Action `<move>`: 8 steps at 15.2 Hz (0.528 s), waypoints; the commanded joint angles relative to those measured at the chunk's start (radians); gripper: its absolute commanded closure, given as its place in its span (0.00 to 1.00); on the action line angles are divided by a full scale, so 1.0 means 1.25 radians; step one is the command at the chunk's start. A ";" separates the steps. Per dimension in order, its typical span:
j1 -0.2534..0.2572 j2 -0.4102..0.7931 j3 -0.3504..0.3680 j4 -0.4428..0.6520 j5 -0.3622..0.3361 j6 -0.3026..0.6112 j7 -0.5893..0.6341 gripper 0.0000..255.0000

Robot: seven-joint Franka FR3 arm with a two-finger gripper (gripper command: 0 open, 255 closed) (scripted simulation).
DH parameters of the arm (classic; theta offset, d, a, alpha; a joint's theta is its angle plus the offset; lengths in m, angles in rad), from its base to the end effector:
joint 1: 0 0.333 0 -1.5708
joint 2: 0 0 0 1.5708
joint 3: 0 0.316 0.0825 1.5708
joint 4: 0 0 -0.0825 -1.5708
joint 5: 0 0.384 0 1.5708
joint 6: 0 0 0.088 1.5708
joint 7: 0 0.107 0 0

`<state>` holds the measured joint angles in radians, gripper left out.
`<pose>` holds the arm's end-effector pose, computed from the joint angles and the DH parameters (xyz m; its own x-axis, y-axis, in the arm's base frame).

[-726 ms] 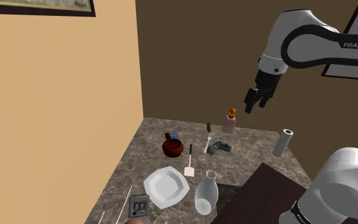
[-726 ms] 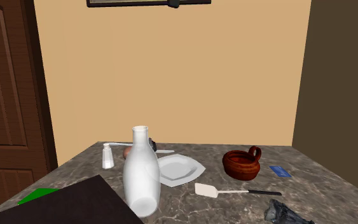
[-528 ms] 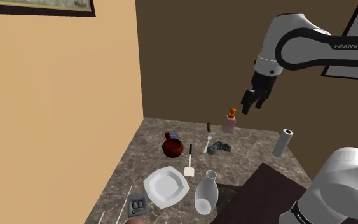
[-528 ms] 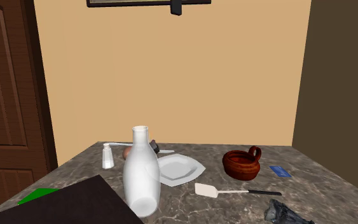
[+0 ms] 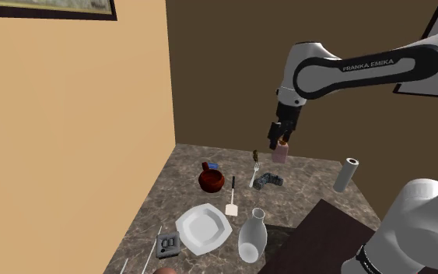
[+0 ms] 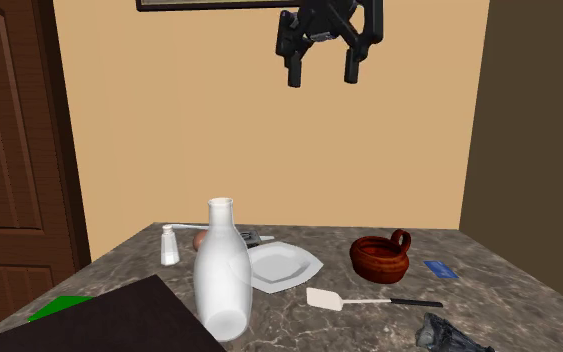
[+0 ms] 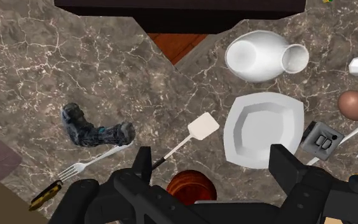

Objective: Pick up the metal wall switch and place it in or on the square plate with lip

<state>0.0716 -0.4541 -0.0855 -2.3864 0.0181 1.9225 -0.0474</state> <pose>0.4110 -0.0066 0.4860 0.9993 0.0362 -0.0089 0.0357 -0.9979 -0.0549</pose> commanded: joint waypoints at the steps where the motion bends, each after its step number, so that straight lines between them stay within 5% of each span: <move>1: 0.019 0.062 -0.001 0.024 0.018 0.025 -0.028 0.00; 8: 0.068 0.278 0.004 0.125 0.085 0.092 -0.137 0.00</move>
<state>0.1486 -0.1490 -0.0823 -2.2504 0.1107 2.0234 -0.1962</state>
